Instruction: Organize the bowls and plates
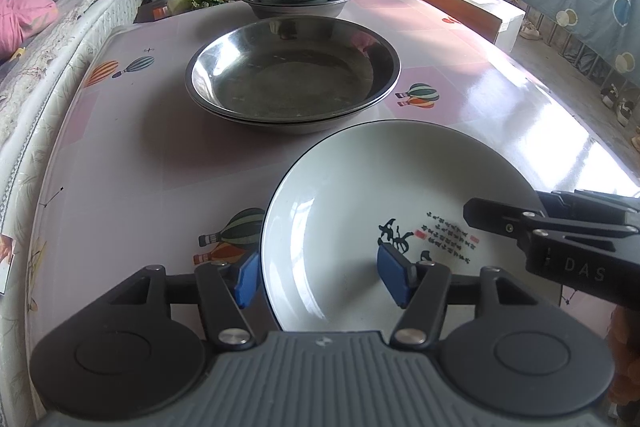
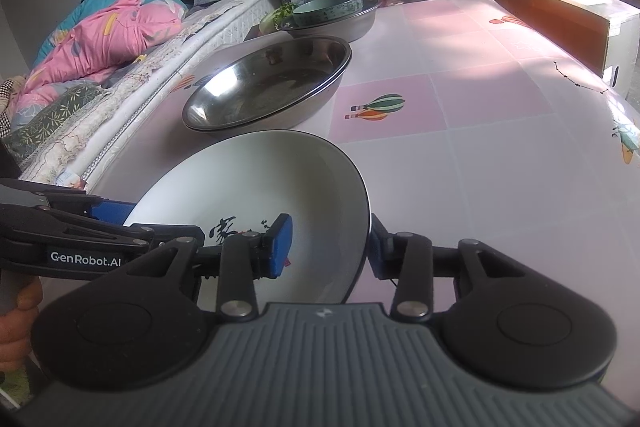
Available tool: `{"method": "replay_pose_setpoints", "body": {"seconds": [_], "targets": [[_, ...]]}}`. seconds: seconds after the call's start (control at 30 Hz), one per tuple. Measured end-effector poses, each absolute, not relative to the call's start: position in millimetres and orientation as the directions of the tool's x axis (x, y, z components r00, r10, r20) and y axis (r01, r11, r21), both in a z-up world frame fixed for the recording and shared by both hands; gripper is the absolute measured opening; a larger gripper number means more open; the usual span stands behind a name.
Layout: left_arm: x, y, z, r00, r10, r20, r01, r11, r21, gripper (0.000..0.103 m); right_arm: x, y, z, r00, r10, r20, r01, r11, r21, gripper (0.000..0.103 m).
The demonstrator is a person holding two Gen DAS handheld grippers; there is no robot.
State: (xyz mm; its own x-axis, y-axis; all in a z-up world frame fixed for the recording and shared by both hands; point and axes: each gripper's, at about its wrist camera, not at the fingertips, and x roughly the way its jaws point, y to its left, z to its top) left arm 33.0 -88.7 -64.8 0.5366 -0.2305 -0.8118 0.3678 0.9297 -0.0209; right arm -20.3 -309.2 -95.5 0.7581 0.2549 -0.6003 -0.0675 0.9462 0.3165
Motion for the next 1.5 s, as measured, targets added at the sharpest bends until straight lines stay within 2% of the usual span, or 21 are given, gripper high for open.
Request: {"method": "replay_pose_setpoints", "body": {"seconds": [0.57,1.5], "targets": [[28,-85,-64,0.535,-0.220,-0.816,0.350,0.937,-0.024,0.062,1,-309,-97,0.761,0.270,-0.590,-0.083,0.943,0.323,0.039],[27,-83,-66,0.523,-0.228,-0.821,0.343,0.938,-0.042,0.063,-22,-303,-99,0.766,0.246,-0.594,-0.115,0.961,0.251,0.038]]}}
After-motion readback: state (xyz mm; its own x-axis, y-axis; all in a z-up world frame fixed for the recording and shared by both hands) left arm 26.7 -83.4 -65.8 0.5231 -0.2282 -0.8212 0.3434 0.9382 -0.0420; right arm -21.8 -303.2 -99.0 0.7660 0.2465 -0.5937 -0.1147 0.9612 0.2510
